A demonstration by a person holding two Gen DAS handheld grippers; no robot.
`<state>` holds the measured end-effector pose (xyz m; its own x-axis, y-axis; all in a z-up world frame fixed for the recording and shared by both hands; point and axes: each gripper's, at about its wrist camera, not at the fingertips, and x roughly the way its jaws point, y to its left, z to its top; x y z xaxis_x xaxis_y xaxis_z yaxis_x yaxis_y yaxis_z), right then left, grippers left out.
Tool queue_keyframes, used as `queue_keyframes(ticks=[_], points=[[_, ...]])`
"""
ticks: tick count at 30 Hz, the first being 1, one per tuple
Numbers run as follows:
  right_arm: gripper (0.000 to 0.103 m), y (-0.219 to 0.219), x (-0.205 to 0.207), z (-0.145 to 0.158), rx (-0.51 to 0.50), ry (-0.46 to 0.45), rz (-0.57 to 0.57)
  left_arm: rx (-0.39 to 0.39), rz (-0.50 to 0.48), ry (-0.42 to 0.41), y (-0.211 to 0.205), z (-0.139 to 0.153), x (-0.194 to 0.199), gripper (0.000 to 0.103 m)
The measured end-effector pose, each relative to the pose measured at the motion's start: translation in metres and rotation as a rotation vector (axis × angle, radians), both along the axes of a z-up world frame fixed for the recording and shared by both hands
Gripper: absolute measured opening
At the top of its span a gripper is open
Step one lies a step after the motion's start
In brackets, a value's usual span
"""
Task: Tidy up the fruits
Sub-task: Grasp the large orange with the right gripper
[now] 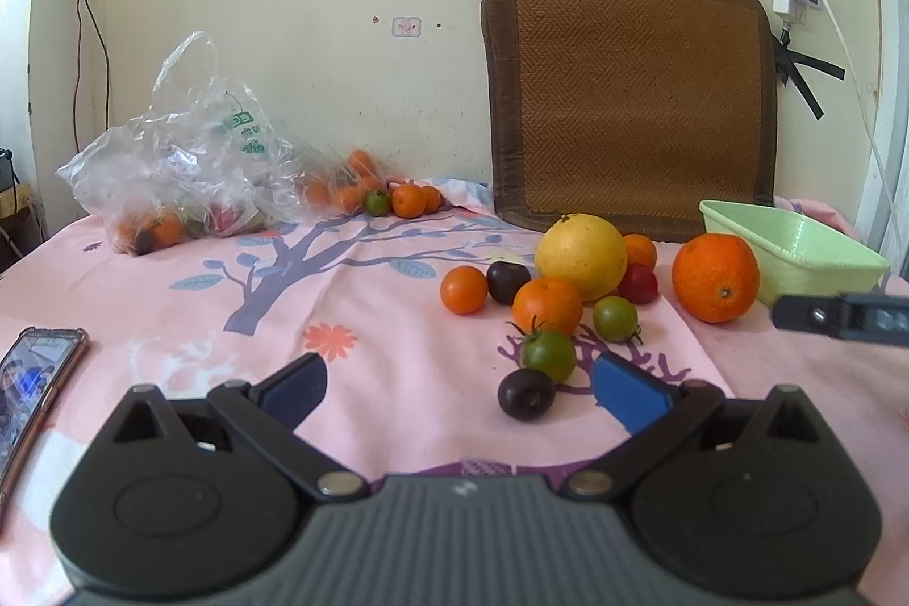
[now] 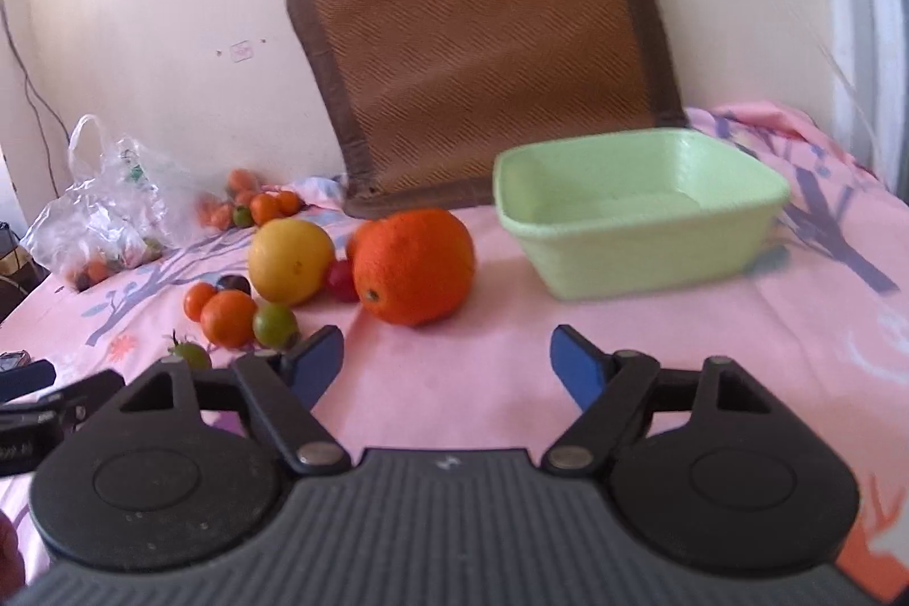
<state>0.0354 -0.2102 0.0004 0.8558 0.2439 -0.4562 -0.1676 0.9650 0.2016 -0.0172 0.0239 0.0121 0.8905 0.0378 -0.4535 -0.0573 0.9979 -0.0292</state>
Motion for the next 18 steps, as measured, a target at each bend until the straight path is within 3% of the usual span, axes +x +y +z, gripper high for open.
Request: queue_keyframes(ticks=[2,13,16,18], points=[[0.082,0.009,0.013,-0.001,-0.010,0.008,0.004,-0.001,-0.003,-0.007,0.000,0.001,-0.001,0.103],[0.082,0.022,0.071,-0.008,0.136,0.113,-0.027,0.003,-0.020,-0.040,-0.003,0.002,-0.002,0.103],[0.071,0.021,0.083,-0.014,0.190,0.170,-0.013,0.004,-0.025,-0.048,-0.003,0.003,-0.003,0.103],[0.069,0.020,0.082,-0.013,0.202,0.177,-0.015,-0.008,-0.022,-0.047,0.000,0.003,-0.002,0.103]])
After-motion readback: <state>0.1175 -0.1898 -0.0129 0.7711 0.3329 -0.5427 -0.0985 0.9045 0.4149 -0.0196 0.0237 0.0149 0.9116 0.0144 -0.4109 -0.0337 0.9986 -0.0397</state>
